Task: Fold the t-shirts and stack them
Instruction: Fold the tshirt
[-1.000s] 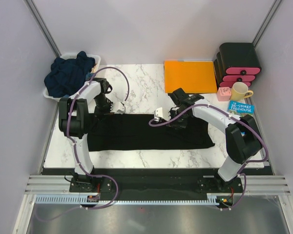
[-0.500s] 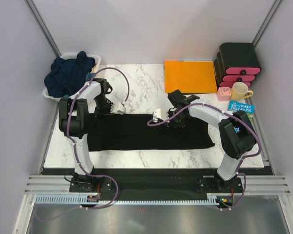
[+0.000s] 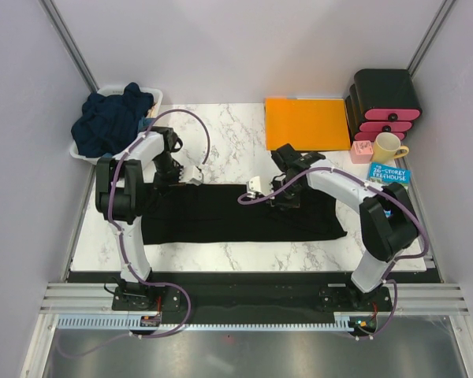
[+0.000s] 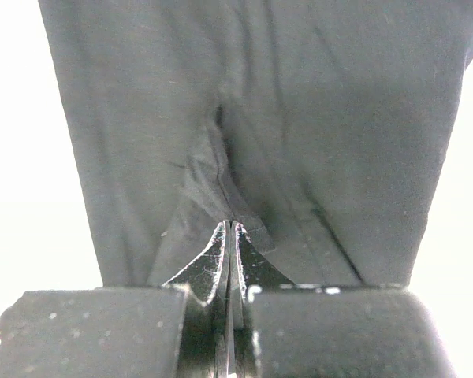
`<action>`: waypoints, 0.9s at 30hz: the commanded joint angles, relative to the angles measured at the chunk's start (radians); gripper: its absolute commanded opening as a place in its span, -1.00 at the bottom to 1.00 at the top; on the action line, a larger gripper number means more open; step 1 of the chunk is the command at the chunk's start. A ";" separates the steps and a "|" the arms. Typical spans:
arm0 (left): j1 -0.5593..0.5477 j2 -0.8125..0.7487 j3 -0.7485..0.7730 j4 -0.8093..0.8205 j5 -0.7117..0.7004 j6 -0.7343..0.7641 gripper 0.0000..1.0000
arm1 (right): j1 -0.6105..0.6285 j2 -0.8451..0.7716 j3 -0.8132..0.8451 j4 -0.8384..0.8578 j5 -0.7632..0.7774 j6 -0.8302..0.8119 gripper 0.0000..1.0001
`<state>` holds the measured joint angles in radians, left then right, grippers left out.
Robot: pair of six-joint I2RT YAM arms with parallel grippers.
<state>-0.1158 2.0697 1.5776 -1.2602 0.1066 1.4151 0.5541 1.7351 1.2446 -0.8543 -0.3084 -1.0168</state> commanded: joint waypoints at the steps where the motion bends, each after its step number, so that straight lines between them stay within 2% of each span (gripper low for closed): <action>1: -0.013 0.021 0.045 -0.002 -0.001 0.028 -0.96 | 0.032 -0.081 0.038 -0.087 -0.075 -0.008 -1.00; 12: -0.039 0.029 0.038 0.005 -0.002 0.038 -0.96 | 0.145 -0.094 0.007 -0.169 -0.104 -0.003 -1.00; 14: -0.039 0.032 0.041 0.007 -0.005 0.041 -0.96 | 0.162 -0.082 0.018 -0.210 -0.104 -0.014 -0.82; 16: -0.039 0.033 0.041 0.008 -0.005 0.044 -0.95 | 0.168 -0.068 0.050 -0.280 -0.110 -0.031 -0.47; 18: -0.039 0.035 0.042 0.007 -0.010 0.050 -0.95 | 0.170 -0.054 0.076 -0.319 -0.110 -0.064 -0.45; 22: -0.039 0.036 0.048 0.012 -0.018 0.053 -0.95 | 0.170 -0.066 0.092 -0.353 -0.087 -0.095 -0.14; 24: -0.039 0.036 0.048 0.013 -0.016 0.054 -0.95 | 0.167 -0.081 0.081 -0.306 -0.037 -0.030 -0.15; 26: -0.039 0.036 0.048 0.016 -0.012 0.048 -0.95 | 0.142 -0.100 0.043 -0.181 0.027 -0.002 -0.21; 27: -0.039 0.036 0.050 0.016 -0.010 0.047 -0.95 | 0.124 -0.104 0.024 -0.129 0.058 0.050 -0.48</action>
<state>-0.1539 2.1014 1.5944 -1.2472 0.0952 1.4319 0.7174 1.6768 1.2964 -1.1290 -0.3397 -1.0531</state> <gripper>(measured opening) 0.025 0.401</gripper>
